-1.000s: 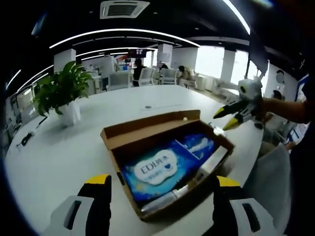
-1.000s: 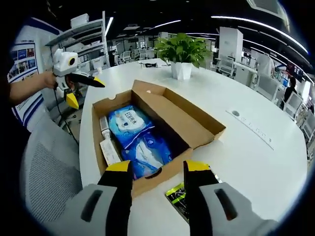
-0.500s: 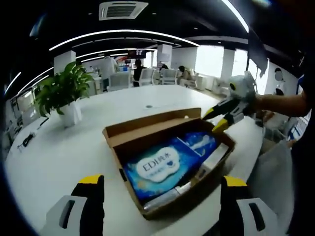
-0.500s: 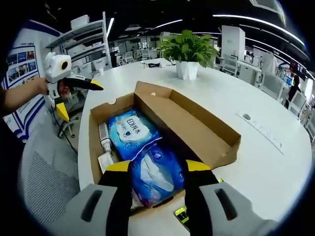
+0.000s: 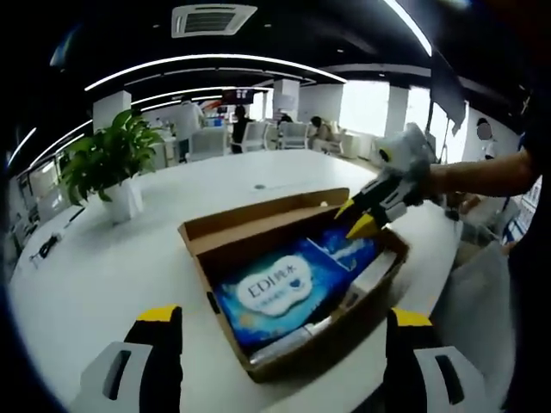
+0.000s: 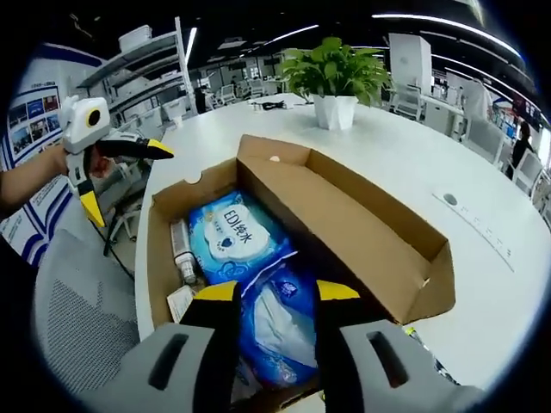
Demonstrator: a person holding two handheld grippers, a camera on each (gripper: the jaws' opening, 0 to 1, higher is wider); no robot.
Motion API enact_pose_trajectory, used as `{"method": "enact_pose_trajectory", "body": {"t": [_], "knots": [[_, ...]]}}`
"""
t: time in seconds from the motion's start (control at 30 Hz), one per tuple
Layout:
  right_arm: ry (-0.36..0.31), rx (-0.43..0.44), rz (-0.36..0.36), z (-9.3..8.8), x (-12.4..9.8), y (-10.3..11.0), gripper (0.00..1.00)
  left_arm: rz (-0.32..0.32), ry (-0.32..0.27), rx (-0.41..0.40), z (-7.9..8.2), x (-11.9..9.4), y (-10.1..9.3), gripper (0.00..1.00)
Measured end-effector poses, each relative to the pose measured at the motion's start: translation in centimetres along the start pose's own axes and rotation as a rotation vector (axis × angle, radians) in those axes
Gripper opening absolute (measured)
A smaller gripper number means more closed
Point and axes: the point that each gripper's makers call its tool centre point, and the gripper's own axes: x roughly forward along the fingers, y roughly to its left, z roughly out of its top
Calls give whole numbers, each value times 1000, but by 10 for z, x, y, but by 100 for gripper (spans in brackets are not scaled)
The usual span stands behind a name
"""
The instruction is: Operate the shoe box by opening the lid, removing the specified soft item, and placing it in the target area until the item is outside and the box remains undamaged.
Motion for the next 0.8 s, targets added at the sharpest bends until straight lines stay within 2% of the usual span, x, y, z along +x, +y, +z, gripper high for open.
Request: {"method": "enact_pose_trajectory", "body": {"t": [0.3,0.47,0.63,0.8], "knots": [[23,23,29,3,20,8,28,-5,-10,4,2,0,-6,100],[37,48,39,1,35,6,28,1,-13,-2,1,-1,-2,100],[55,32,37,-3,41,6,23,8,-12,-7,-4,-3,2,100],[67,75,41,-3,53,2,20,14,-15,-6,-6,-7,2,100]]}}
